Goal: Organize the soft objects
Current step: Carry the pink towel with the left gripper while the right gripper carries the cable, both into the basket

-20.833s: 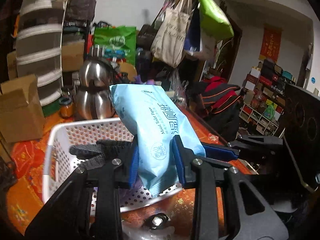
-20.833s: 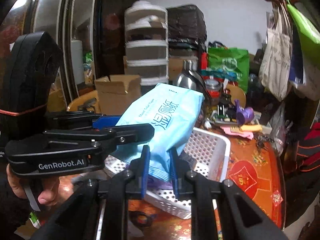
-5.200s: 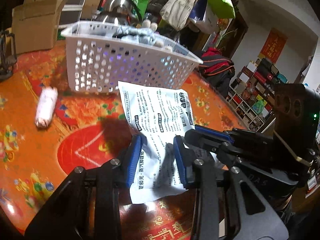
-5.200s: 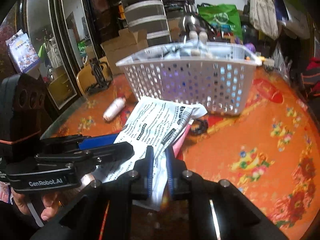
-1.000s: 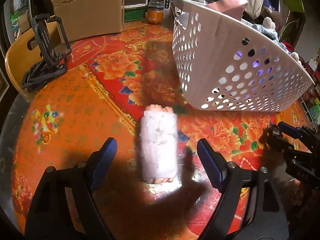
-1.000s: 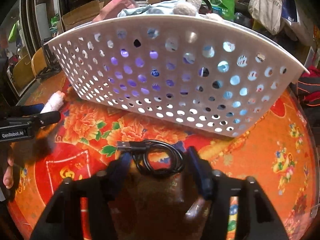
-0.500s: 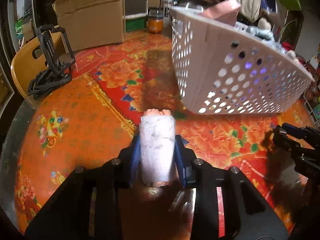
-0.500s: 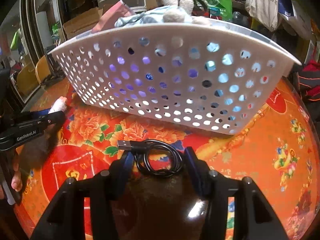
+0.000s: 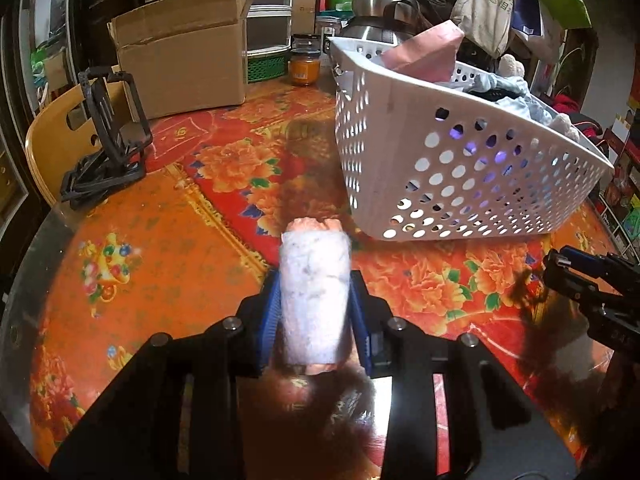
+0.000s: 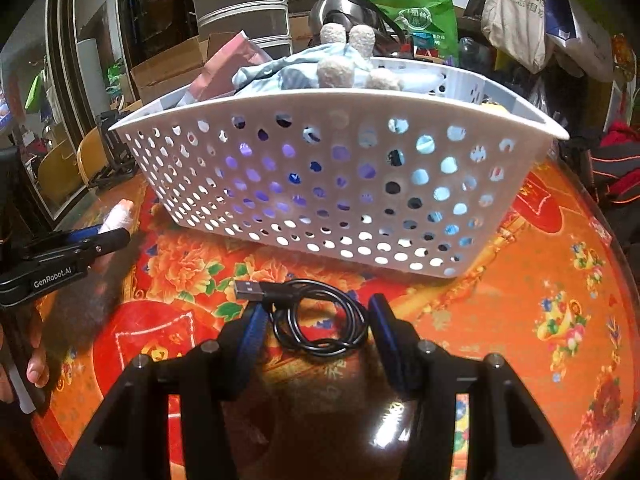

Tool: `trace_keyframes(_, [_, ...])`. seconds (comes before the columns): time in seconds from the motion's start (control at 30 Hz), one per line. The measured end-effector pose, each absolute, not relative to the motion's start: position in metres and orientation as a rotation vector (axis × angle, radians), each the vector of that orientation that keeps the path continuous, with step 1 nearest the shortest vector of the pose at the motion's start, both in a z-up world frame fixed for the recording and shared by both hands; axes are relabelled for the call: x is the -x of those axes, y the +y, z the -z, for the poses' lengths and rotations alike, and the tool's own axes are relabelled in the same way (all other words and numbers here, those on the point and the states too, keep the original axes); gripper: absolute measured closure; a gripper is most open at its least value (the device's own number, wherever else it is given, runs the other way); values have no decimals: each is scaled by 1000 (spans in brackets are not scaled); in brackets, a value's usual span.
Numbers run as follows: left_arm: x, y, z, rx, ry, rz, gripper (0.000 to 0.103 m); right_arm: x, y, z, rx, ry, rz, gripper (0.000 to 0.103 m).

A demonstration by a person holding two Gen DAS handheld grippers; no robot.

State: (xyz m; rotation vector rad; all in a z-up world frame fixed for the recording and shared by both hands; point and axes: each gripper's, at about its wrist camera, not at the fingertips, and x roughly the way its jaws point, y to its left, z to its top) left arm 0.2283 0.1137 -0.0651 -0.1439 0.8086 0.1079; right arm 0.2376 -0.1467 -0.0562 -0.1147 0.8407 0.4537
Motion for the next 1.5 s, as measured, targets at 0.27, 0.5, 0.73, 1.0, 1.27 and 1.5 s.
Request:
trace_keyframes(0.27, [-228, 117, 66, 152, 797, -107, 73, -233, -149, 52, 108, 814, -455, 51])
trace_keyframes(0.5, [-222, 115, 54, 168, 766, -85, 73, -217, -159, 26, 103, 756, -460, 51])
trace_keyframes(0.73, [-217, 101, 2, 166, 709, -47, 73, -209, -166, -24, 113, 671, -474, 51])
trace_keyframes(1.0, [-248, 74, -80, 216, 677, 67, 73, -269, -168, -97, 94, 651, -474, 51])
trace_keyframes(1.27, [-334, 36, -113, 225, 778, 101, 73, -349, -171, -101, 109, 730, -393, 51])
trace_keyframes(1.5, [-381, 13, -88, 210, 878, 59, 73, -376, -168, -67, 123, 811, -397, 51])
